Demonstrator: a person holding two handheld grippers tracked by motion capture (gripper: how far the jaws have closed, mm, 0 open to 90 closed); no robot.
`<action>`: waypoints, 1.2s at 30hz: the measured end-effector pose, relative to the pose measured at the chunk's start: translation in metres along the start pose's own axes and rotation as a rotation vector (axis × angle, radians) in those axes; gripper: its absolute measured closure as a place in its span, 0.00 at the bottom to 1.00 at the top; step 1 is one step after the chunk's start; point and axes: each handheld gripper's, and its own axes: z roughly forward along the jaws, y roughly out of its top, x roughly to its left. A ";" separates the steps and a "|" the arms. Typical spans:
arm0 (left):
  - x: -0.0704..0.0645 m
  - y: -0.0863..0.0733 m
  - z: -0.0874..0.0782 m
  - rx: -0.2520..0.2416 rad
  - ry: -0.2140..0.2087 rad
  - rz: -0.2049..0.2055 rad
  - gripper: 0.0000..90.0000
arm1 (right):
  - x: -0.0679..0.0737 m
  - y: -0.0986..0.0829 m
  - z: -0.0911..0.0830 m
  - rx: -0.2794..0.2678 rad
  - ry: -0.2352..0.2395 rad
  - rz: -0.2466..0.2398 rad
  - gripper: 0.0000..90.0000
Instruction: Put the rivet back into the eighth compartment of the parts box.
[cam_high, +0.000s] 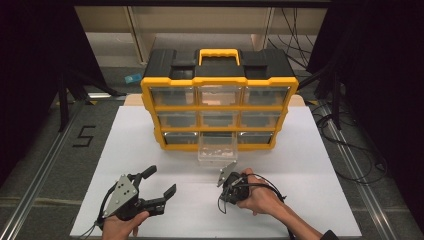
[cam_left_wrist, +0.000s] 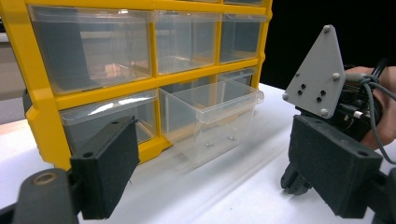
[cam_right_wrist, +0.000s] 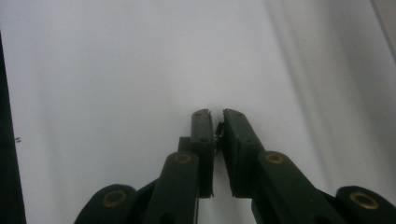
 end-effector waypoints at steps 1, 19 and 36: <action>0.000 0.000 0.000 -0.001 0.001 0.000 0.18 | 0.000 0.000 0.000 -0.001 0.002 -0.004 0.92; 0.000 0.000 0.000 0.000 0.002 -0.005 0.18 | -0.004 0.009 -0.029 -0.131 -0.056 -0.039 0.93; 0.001 0.000 0.000 -0.003 0.003 -0.003 0.18 | -0.011 0.025 -0.067 -0.269 -0.115 -0.030 0.93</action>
